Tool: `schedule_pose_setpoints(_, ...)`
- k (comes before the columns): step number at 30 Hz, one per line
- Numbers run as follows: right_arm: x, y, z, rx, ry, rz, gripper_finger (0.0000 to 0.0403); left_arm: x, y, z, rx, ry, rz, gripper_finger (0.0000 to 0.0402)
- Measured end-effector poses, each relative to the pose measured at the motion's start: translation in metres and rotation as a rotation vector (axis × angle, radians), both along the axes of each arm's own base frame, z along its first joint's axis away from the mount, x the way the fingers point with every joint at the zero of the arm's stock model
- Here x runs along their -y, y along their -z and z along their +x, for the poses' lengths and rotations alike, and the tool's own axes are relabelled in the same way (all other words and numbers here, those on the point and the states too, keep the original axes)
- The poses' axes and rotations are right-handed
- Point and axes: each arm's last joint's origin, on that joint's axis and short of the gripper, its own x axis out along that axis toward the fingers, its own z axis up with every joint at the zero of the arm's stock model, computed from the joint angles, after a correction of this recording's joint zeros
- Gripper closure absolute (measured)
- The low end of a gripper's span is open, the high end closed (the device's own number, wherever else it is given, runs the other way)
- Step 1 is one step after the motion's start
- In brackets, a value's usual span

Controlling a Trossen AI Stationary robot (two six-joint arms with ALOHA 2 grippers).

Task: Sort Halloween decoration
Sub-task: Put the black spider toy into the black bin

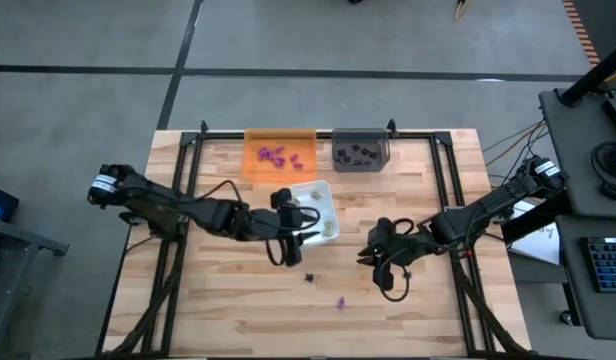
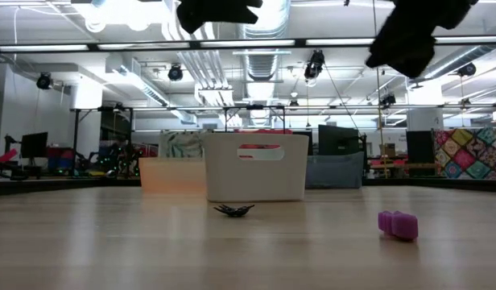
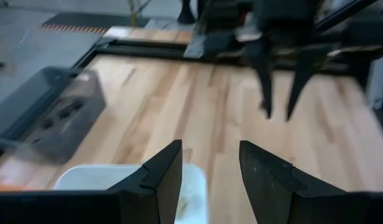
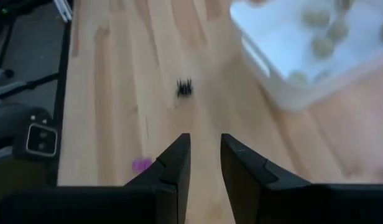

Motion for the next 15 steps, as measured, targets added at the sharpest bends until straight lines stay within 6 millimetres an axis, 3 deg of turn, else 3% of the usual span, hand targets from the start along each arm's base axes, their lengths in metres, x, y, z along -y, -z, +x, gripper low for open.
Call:
schedule_pose_setpoints(6, 0.0, 0.007, -0.006, -0.124, 0.025, 0.111, 0.0326, 0.016, 0.009, -0.002, 0.094, 0.059, -0.009, 0.0261)
schedule_pose_setpoints(15, -0.006, 0.02, -0.003, -0.241, -0.007, 0.215, 0.0326, 0.036, 0.02, -0.004, 0.07, 0.116, -0.003, 0.0261)
